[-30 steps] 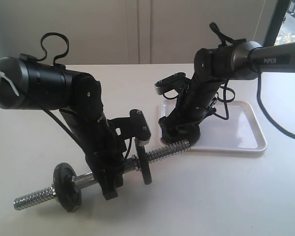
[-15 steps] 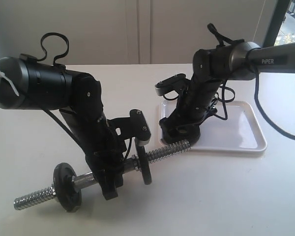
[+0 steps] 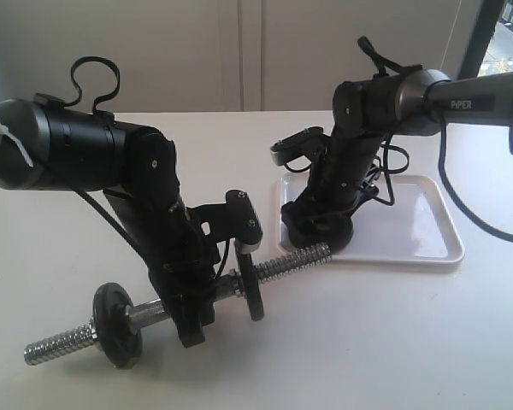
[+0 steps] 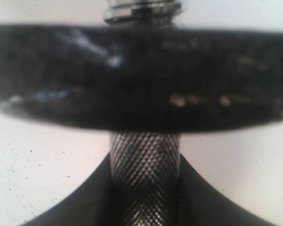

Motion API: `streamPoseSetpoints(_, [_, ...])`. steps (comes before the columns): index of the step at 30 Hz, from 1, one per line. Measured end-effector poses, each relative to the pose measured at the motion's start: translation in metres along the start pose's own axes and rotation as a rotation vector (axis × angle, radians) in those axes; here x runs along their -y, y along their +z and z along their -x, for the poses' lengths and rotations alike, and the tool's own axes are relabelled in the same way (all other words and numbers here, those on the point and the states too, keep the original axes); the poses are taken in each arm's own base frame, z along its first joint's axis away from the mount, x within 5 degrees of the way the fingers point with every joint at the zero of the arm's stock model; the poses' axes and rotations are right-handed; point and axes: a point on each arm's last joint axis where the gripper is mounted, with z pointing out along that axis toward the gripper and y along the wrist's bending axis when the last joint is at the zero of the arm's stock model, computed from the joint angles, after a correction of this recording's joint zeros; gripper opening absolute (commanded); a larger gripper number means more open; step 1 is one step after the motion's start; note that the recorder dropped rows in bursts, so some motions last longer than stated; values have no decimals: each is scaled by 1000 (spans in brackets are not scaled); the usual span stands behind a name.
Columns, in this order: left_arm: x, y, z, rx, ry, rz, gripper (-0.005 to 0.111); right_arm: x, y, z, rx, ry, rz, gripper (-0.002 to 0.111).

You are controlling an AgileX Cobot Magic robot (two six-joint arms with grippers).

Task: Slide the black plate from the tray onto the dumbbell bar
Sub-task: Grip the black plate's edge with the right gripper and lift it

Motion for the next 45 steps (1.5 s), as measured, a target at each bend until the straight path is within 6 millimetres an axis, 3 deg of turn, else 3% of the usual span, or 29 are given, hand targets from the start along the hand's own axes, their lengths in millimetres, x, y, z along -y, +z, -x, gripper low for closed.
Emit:
streamPoseSetpoints(5, [0, 0, 0, 0, 0, 0, 0, -1, -16, -2, -18, 2, 4, 0])
streamPoseSetpoints(11, [0, 0, 0, 0, 0, 0, 0, 8, -69, 4, 95, 36, -32, 0])
streamPoseSetpoints(16, [0, 0, 0, 0, 0, 0, 0, 24, -107, -3, 155, 87, -52, 0])
streamPoseSetpoints(24, [0, 0, 0, 0, 0, 0, 0, 41, -129, -23, 160, 161, 217, 0])
streamPoseSetpoints(29, [0, 0, 0, 0, 0, 0, 0, 56, -128, -44, 194, 208, 465, 0])
streamPoseSetpoints(38, [0, 0, 0, 0, 0, 0, 0, 103, -108, -95, 349, 392, 617, 0])
streamPoseSetpoints(45, [0, 0, 0, 1, 0, 2, 0, 95, -81, -116, 346, 479, 702, 0])
